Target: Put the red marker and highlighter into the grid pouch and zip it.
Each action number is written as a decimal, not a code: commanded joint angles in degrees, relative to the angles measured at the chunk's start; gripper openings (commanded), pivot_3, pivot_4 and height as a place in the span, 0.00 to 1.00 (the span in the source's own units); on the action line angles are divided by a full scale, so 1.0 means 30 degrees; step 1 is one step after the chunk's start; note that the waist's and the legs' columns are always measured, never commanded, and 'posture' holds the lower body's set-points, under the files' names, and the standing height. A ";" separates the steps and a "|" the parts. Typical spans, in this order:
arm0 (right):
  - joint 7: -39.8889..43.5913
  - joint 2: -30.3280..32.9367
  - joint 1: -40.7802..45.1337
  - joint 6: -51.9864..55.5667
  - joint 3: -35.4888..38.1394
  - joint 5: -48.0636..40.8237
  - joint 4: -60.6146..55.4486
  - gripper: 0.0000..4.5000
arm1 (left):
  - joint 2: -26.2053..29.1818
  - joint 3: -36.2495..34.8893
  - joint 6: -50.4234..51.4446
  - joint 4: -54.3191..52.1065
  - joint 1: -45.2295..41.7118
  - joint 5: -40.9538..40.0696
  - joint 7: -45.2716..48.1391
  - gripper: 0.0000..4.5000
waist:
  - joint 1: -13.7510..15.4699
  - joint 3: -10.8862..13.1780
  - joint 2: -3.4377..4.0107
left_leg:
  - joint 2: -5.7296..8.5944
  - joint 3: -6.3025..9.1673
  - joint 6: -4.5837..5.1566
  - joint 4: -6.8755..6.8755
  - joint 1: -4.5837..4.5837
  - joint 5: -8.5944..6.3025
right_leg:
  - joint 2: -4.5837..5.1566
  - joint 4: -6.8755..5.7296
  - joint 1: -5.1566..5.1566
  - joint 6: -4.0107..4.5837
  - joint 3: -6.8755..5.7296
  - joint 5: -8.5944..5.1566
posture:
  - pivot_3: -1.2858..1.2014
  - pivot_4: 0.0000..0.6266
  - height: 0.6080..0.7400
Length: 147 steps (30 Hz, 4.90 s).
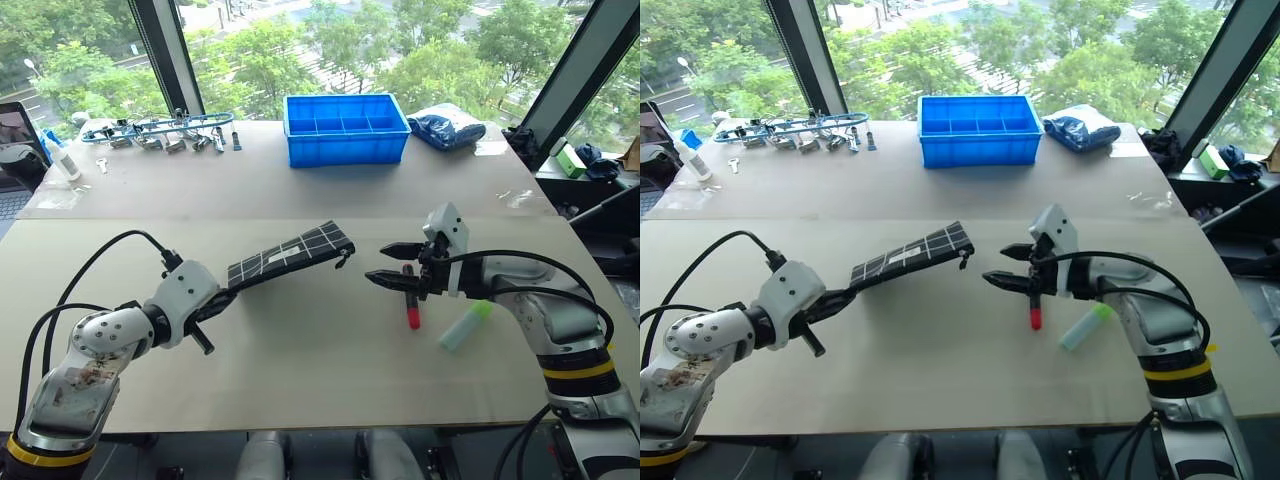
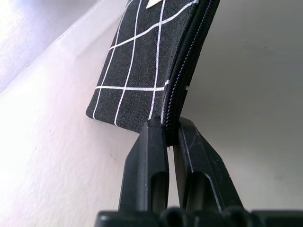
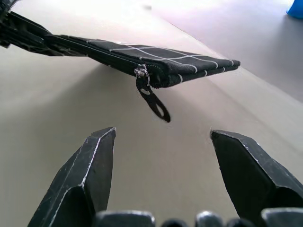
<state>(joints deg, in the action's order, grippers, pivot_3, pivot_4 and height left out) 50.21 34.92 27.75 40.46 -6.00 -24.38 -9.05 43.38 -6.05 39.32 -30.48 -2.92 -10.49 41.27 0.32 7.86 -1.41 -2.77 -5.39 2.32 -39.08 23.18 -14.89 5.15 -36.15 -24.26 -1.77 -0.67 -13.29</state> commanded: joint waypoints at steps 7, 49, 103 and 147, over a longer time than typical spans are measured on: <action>-0.4240 -0.2640 0.1566 0.1637 0.0271 0.1330 0.1493 0.79 | -0.0602 0.1128 0.0545 0.0552 -0.2273 -0.0080 -0.0866 0.00 | 0.0002 0.0000 0.0000 | 0.0005 0.0004 -0.0008 -0.0003 0.0013 0.0005 | -0.0004 -0.0004 -0.0010 0.0000 -0.0002 0.0000 | 0.52 0.24 1.00; -0.6342 -0.7997 0.3606 0.4232 -0.1509 0.0325 0.0674 0.01 | -0.2217 0.2969 -0.0976 0.2723 -0.4127 0.0541 -0.1619 0.00 | -0.0103 0.0001 0.0003 | 0.0018 0.0013 -0.0017 -0.0001 0.0037 0.0010 | 0.0010 0.0002 -0.0012 -0.0006 -0.0018 0.0004 | 0.52 0.24 1.00; 0.7727 0.9685 -0.0954 -2.1996 -0.1163 1.0175 0.7932 0.77 | -0.3537 0.3175 -0.2067 0.3224 -0.4277 0.0139 -0.1115 0.00 | 0.0031 0.0021 -0.0006 | 0.0036 -0.0002 -0.0010 0.0000 -0.0010 0.0011 | -0.0008 0.0046 0.0027 -0.0025 0.0028 -0.0006 | 0.52 0.24 1.00; 1.0059 0.8060 0.0326 -1.7342 -0.1862 0.7983 0.7643 0.22 | -0.3751 0.2798 -0.1925 0.3050 -0.4418 0.0168 -0.1856 0.00 | 0.0128 0.0024 0.0001 | 0.0023 -0.0002 -0.0022 -0.0020 -0.0022 0.0018 | 0.0010 0.0027 0.0046 -0.0023 0.0024 -0.0004 | 0.52 0.24 1.00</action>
<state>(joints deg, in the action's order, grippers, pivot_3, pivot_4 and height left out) 82.00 59.74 30.30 -24.39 -16.93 7.18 20.28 32.31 3.36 33.99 -20.00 -15.14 -9.32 36.19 0.70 7.93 -1.41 -2.70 -5.39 2.25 -39.14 23.13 -14.83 5.18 -36.08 -24.12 -1.84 -0.60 -13.30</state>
